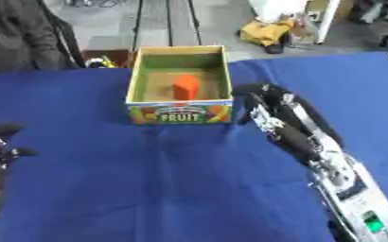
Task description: Pick up objects on the table and place them in the box.
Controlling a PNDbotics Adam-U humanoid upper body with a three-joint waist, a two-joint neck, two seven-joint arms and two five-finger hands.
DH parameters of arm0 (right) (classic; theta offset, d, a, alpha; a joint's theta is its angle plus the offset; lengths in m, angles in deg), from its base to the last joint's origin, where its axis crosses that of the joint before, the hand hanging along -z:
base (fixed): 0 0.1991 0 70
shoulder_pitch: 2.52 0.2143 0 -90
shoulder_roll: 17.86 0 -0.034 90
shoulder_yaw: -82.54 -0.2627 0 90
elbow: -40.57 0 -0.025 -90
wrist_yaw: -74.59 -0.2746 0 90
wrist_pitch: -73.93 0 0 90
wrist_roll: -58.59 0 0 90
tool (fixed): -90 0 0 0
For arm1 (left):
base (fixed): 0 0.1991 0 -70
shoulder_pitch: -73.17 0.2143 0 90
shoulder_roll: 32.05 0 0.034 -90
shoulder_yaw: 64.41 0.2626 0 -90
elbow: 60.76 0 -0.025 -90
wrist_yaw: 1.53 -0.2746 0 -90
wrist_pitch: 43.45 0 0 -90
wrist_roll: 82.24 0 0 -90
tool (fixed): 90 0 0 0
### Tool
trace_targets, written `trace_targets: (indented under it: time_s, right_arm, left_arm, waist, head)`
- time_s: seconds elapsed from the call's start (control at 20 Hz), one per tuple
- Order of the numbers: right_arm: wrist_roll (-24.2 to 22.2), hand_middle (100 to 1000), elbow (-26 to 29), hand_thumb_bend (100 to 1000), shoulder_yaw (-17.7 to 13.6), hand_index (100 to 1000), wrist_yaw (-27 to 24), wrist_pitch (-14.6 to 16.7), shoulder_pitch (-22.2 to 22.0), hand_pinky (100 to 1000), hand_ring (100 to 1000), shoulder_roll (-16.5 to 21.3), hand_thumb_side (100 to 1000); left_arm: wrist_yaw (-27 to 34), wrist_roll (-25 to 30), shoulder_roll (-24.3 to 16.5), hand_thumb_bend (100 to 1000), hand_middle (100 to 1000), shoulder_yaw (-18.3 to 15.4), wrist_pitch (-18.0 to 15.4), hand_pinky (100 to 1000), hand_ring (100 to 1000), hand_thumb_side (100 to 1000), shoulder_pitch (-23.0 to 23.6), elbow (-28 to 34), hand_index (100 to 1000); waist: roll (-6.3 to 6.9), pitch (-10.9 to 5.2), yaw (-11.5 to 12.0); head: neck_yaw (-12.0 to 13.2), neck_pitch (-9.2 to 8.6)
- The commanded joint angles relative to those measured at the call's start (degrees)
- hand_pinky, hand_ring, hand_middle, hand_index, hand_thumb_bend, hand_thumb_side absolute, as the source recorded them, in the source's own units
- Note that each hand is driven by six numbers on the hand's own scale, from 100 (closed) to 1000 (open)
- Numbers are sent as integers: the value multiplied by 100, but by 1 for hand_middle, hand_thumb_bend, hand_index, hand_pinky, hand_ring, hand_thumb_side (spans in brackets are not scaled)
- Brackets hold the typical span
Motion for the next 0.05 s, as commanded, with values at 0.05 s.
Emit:
trace_targets:
  time_s: [0.05]
  right_arm:
    - [33, 714, 70, 100, -81, 769, -4, -23, 5, 565, 919, -51, 656]
  left_arm:
    - [-4, -22, -96, 731, 685, -50, -20, 539, 903, 797, -34, 69, 716]
  waist:
    - [-10, -94, -5]
  head:
    - [176, 100]
